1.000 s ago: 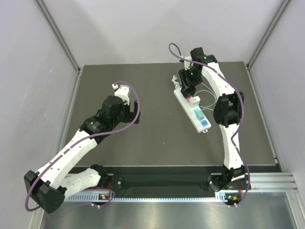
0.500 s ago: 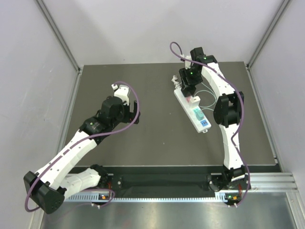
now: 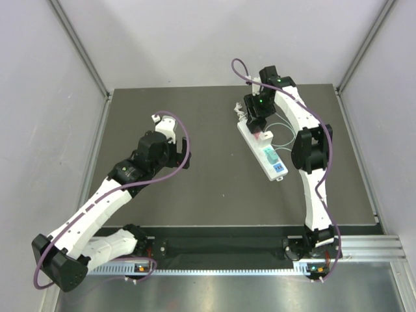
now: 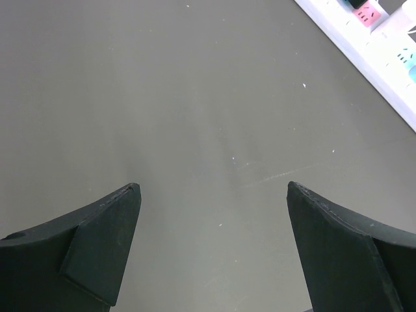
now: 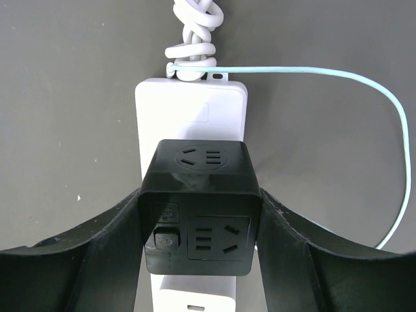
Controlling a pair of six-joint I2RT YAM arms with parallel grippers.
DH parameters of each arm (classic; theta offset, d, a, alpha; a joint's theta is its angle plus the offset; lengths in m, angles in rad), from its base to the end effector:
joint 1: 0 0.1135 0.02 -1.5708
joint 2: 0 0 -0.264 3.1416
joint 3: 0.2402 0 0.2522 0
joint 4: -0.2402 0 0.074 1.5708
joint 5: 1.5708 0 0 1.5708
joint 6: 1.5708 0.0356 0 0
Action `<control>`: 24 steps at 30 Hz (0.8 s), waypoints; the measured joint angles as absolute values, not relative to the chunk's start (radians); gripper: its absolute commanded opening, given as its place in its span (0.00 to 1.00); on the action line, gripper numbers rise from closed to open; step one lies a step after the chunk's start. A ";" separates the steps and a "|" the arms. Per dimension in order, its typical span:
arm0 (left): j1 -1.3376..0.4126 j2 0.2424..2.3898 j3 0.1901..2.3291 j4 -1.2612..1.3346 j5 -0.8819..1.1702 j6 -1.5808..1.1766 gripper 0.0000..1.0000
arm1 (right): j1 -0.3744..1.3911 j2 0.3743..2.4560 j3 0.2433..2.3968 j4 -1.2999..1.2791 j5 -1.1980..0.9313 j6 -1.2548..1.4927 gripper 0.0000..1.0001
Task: Insert the plug
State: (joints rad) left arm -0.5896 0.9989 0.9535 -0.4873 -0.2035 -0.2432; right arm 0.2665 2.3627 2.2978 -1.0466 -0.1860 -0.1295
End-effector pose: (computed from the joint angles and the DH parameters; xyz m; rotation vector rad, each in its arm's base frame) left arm 0.1855 -0.1154 0.3290 0.2414 2.0906 -0.2893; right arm 0.4850 0.1392 0.2453 -0.5848 2.6177 0.2924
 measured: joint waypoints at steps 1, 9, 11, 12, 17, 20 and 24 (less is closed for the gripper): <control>-0.590 0.997 0.953 -0.487 -0.204 -0.243 0.98 | 0.266 2.363 2.298 -1.046 -0.186 -0.130 0.00; -0.590 0.990 0.953 -0.486 -0.204 -0.243 0.98 | 0.273 2.326 2.220 -0.984 -0.175 -0.128 0.00; -0.590 0.990 0.953 -0.486 -0.204 -0.243 0.98 | 0.273 2.299 2.166 -0.940 -0.170 -0.127 0.00; -0.590 0.990 0.953 -0.486 -0.204 -0.243 0.98 | 0.277 2.284 2.139 -0.917 -0.167 -0.127 0.00; -0.590 0.990 0.953 -0.486 -0.204 -0.243 0.98 | 0.294 2.236 2.042 -0.829 -0.136 -0.126 0.00; -0.590 0.990 0.953 -0.486 -0.204 -0.243 0.98 | 0.305 2.231 2.019 -0.781 -0.113 -0.123 0.00; -0.590 0.990 0.952 -0.486 -0.204 -0.243 0.98 | 0.309 2.242 1.996 -0.753 -0.099 -0.113 0.00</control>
State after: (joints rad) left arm -0.5896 0.9901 0.9524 -0.4858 -0.2043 -0.2428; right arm 0.3092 2.2417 1.9957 -0.7532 -0.0986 -0.1131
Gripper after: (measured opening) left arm 0.983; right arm 0.602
